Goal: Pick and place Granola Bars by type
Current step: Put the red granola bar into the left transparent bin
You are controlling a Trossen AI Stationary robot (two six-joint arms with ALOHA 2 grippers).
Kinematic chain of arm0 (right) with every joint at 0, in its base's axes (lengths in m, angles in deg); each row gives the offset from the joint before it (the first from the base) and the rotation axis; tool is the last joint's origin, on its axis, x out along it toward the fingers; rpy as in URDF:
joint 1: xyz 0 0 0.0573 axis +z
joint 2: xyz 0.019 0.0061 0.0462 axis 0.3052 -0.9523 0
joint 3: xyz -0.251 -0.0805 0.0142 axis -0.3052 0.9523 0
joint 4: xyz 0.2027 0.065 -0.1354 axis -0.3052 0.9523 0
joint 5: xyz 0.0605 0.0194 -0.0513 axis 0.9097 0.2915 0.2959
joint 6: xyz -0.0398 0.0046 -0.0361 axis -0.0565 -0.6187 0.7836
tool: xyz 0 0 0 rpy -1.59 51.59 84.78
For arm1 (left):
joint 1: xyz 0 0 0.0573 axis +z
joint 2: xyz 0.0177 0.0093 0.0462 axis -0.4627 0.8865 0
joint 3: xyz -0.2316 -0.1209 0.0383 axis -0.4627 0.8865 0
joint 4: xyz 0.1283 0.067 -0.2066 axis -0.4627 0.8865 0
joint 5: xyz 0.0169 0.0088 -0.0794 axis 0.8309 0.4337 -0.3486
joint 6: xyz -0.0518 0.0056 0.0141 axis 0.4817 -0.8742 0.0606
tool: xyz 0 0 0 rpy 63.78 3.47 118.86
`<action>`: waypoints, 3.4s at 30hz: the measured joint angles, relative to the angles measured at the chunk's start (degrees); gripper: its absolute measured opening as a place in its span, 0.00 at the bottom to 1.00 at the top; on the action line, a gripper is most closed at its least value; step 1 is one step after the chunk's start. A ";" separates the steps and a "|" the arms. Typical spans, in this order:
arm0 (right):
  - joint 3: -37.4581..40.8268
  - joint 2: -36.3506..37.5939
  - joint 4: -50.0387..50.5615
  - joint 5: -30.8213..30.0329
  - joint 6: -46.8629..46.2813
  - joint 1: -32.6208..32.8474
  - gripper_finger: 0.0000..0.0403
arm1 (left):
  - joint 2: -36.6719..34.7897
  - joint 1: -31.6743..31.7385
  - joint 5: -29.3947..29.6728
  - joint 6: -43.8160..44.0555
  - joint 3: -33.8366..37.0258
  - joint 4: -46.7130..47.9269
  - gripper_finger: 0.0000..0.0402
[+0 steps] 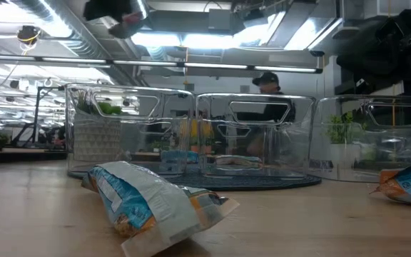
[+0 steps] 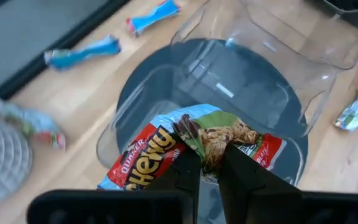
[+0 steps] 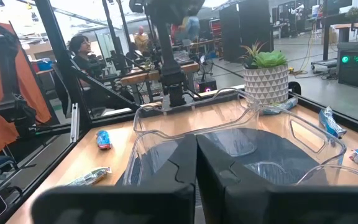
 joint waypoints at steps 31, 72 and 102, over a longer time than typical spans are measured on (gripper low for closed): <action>0.01 -0.01 0.02 -0.01 -0.01 0.01 0.02 | 22.47 5.02 -19.63 -27.08 -6.03 -0.26 0.07; 0.00 -0.01 0.29 -0.01 0.00 0.01 0.02 | 24.35 10.92 -24.97 -29.02 21.91 -27.24 0.09; 0.00 -0.01 2.36 -0.02 -0.02 0.02 0.02 | 30.49 10.49 -28.23 -27.43 19.68 -26.35 0.29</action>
